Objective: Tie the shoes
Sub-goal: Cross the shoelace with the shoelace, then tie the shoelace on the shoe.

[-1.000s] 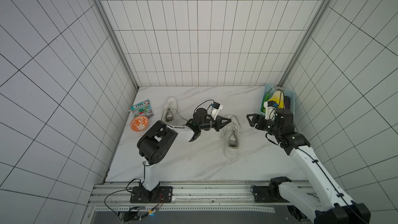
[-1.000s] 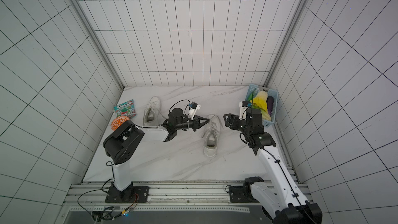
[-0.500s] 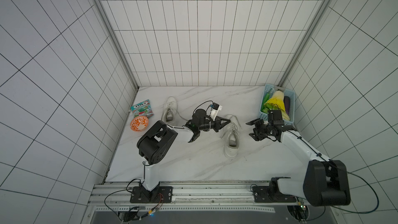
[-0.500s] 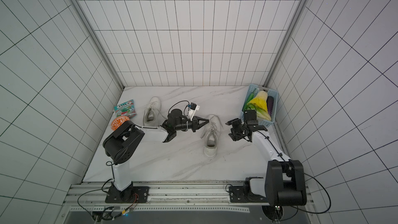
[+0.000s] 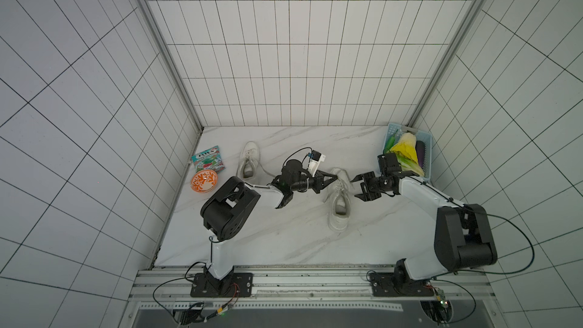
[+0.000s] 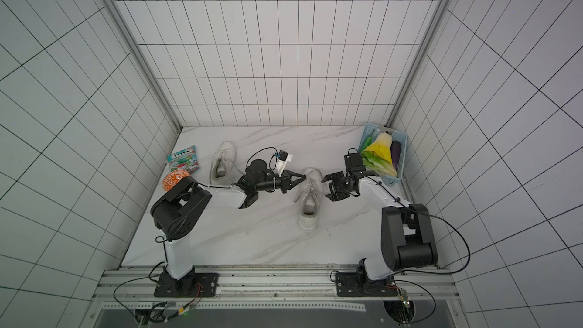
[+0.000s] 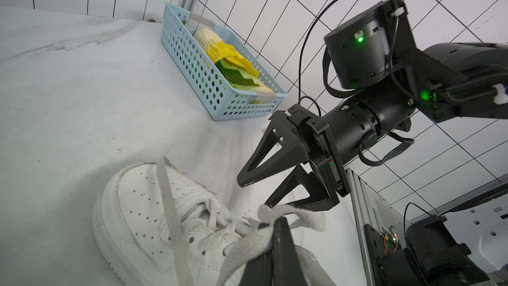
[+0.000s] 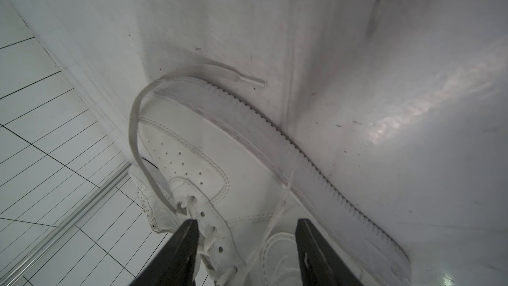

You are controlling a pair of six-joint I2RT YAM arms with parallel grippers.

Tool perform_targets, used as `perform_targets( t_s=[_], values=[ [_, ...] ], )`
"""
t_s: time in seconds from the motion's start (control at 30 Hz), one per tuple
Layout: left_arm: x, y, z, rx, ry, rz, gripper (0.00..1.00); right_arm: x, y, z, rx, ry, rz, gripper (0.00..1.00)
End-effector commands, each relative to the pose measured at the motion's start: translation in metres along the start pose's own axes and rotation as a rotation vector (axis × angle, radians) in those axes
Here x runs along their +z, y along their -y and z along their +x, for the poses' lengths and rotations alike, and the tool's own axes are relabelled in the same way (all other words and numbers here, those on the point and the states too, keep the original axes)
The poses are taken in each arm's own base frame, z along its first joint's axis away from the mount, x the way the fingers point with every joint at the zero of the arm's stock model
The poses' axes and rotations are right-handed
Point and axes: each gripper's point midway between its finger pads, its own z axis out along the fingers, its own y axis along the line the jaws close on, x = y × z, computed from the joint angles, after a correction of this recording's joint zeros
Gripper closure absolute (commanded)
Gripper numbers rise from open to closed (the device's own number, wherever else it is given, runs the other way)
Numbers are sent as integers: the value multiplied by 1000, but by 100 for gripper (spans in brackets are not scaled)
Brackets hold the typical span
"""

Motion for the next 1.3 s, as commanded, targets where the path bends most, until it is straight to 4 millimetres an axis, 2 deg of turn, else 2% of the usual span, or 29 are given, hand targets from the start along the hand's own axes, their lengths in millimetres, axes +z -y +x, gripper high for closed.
perform_targets(
  t_s=[0.0, 0.2, 0.27, 0.43, 0.6, 0.8, 1.27],
  values=[
    [-2, 8, -12, 38, 30, 25, 100, 4, 0, 9, 0, -34, 48, 42],
    [-2, 8, -12, 39, 31, 24, 100, 13, 4, 16, -1, -56, 75, 44],
    [-2, 8, -12, 40, 31, 25, 100, 14, 3, 18, -7, -65, 76, 47],
    [-2, 9, -12, 40, 31, 29, 100, 14, -4, 19, -17, -74, 43, 72],
    [-1, 10, -13, 36, 35, 41, 90, -4, -14, 11, -57, -31, -19, 100],
    [0, 12, -15, 28, 49, 60, 81, -35, -16, -3, -93, 65, -81, 100],
    [7, 9, -21, 8, 75, 77, 73, -50, -12, 1, -147, 78, -101, 100]
  ],
)
